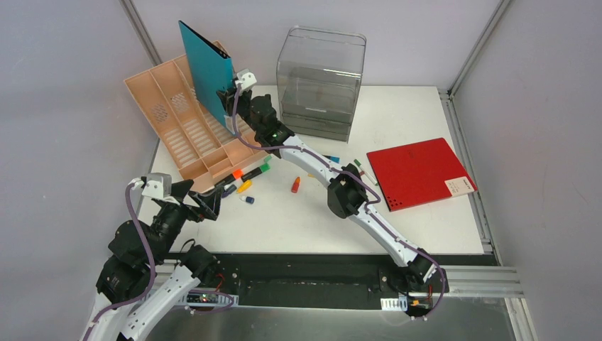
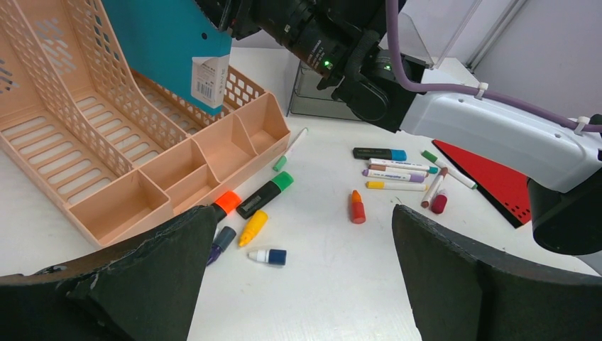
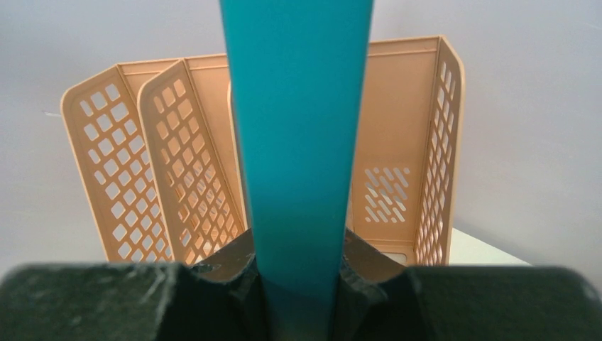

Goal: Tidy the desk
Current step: Place the folder in the storage box.

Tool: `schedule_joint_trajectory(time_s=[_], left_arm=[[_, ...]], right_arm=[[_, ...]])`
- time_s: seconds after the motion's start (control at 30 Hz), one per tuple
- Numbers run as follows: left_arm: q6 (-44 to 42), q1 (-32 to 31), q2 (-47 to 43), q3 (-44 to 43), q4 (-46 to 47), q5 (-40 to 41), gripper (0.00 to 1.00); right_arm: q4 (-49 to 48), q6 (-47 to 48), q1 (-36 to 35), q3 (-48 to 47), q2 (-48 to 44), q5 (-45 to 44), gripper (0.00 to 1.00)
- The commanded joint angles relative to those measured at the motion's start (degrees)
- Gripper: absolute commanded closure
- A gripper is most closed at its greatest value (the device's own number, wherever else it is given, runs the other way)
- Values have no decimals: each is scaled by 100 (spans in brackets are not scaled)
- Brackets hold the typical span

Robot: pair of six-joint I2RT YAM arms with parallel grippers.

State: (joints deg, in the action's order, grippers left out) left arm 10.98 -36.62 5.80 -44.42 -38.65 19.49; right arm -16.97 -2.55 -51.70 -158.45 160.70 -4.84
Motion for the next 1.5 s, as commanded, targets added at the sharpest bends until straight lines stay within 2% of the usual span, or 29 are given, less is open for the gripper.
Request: schedule_joint_trajectory(time_s=[0.0,0.07,0.33,0.7,0.83,0.9,1.17,1.3,1.47], left_arm=[[-114,96,55,15,13,65,1],[-123,122,69,13,16,41,1],[-131,214,156,13,24,-59,1],[-122,287,182,22,42,-146,1],[-109,292,170,22,41,-172,1],[-114,296,183,22,42,-194,1],[-95,313,184,22,44,-321,1],[-96,313,208,22,51,-382,1],[-103,322,239,30,70,-463,1]], right_arm=[[-756,-141,-60,-323,-49,-254,100],[-749,-162,-71,-277,-37,-270,98],[-680,-181,-93,-129,-76,-263,73],[-530,-83,-86,-69,-152,-100,51],[-315,98,-67,-142,-319,273,30],[0,158,-31,-261,-430,644,19],[2617,217,169,-1108,-856,1749,2],[3755,434,314,-1295,-1125,2433,1],[4717,727,481,-1101,-1576,2872,1]])
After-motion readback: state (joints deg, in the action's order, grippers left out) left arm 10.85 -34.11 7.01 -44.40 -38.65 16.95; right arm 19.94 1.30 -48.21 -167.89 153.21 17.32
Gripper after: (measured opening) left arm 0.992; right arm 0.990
